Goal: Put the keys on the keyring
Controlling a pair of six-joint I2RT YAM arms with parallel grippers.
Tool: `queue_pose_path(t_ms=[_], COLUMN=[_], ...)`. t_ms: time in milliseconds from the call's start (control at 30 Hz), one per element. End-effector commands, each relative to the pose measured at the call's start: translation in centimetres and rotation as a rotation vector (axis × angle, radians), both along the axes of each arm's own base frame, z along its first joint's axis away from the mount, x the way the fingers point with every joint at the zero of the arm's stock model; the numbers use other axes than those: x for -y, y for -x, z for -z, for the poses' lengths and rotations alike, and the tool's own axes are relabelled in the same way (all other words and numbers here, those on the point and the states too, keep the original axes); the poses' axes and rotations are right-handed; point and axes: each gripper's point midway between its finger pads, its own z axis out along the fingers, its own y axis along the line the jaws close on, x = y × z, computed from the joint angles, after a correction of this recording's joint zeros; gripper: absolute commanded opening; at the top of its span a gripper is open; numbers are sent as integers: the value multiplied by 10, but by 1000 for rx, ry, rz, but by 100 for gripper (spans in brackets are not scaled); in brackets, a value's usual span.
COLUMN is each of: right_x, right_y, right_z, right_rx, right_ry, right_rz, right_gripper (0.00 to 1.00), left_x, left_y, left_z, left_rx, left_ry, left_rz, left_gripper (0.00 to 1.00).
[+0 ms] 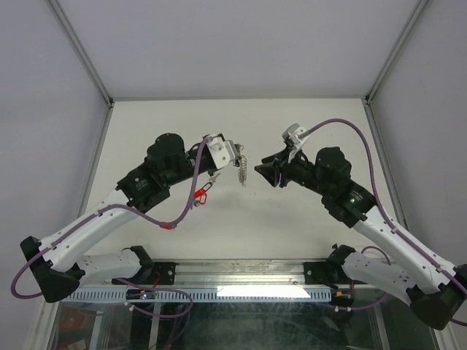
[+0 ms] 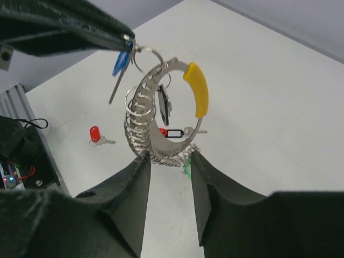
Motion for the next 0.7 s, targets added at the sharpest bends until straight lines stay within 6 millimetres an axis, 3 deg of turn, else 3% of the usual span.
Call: queue_pose_path(t_ms=[0, 267, 333, 667], right_x=[-1, 12, 18, 15], right_y=[-3, 4, 5, 7], right_z=[-43, -66, -71, -67], right_rx=[197, 397, 483, 591], right_ry=[-124, -209, -196, -139], right_rz=[3, 29, 41, 2], right_gripper=[38, 40, 47, 48], left_x=[-5, 3, 7, 27], left_y=[-9, -21, -24, -25], left_z=[-47, -45, -43, -46], left_rx=[-72, -270, -325, -465], left_ry=[194, 263, 275, 270], left_rz=[-109, -187, -197, -147], left_gripper=[0, 0, 0, 0])
